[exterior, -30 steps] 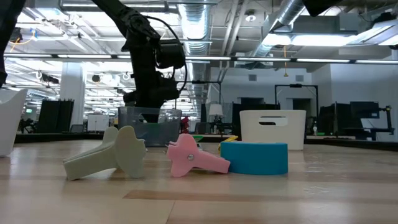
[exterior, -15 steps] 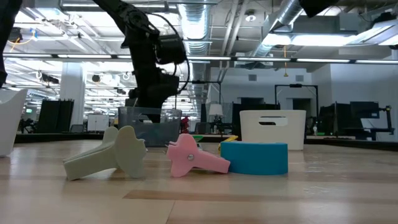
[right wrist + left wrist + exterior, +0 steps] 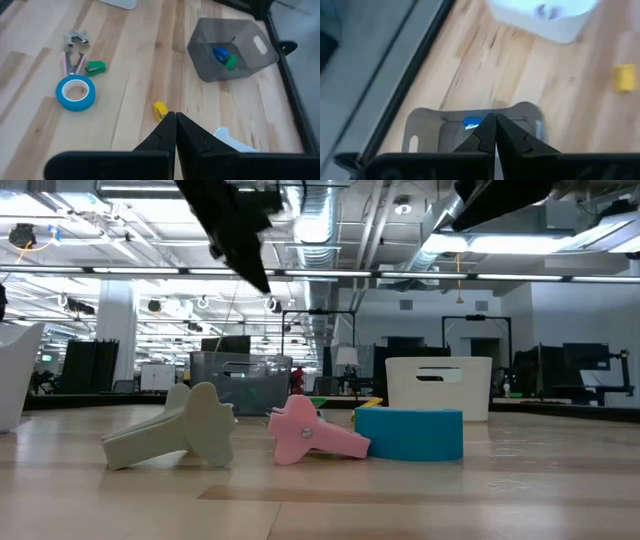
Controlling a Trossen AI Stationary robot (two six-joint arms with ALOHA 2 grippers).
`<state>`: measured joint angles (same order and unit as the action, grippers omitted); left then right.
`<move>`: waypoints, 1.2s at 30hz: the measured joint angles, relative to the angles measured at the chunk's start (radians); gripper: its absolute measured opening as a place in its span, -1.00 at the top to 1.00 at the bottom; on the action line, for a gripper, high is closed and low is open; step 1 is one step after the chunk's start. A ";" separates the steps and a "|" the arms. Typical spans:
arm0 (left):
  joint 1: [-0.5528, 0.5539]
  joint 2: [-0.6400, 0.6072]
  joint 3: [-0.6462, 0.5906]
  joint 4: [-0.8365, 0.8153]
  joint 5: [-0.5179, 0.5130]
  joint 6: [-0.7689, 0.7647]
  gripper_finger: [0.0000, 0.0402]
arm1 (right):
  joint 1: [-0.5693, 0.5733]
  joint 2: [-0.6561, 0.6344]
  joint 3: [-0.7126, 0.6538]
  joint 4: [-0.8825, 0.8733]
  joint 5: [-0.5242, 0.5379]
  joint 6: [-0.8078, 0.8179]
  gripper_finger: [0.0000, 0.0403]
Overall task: Pick and place Stapler, Stapler remover, tape
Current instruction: Put the yellow stapler into the black bin
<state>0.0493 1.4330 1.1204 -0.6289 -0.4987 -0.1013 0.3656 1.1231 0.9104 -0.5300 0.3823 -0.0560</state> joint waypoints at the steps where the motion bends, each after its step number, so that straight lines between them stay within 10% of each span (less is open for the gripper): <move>1: -0.028 -0.028 -0.012 0.004 -0.020 0.000 0.99 | -0.007 0.014 0.000 0.007 0.000 -0.010 1.00; 9: -0.189 -0.275 -0.198 0.002 -0.054 -0.079 0.99 | -0.096 0.175 0.000 0.098 -0.028 -0.081 1.00; 15: -0.238 -0.390 -0.293 0.009 -0.057 -0.159 0.99 | -0.189 0.318 0.081 0.147 -0.248 -0.127 0.81; 26: -0.245 -0.406 -0.305 0.008 -0.055 -0.168 0.99 | -0.267 0.594 0.284 -0.091 -0.324 -0.199 0.14; 36: -0.245 -0.406 -0.305 0.020 -0.054 -0.169 0.99 | -0.307 0.741 0.333 -0.050 -0.333 -0.276 0.15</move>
<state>-0.1959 1.0272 0.8150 -0.6092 -0.5529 -0.2706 0.0589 1.8645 1.2436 -0.5804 0.0492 -0.3325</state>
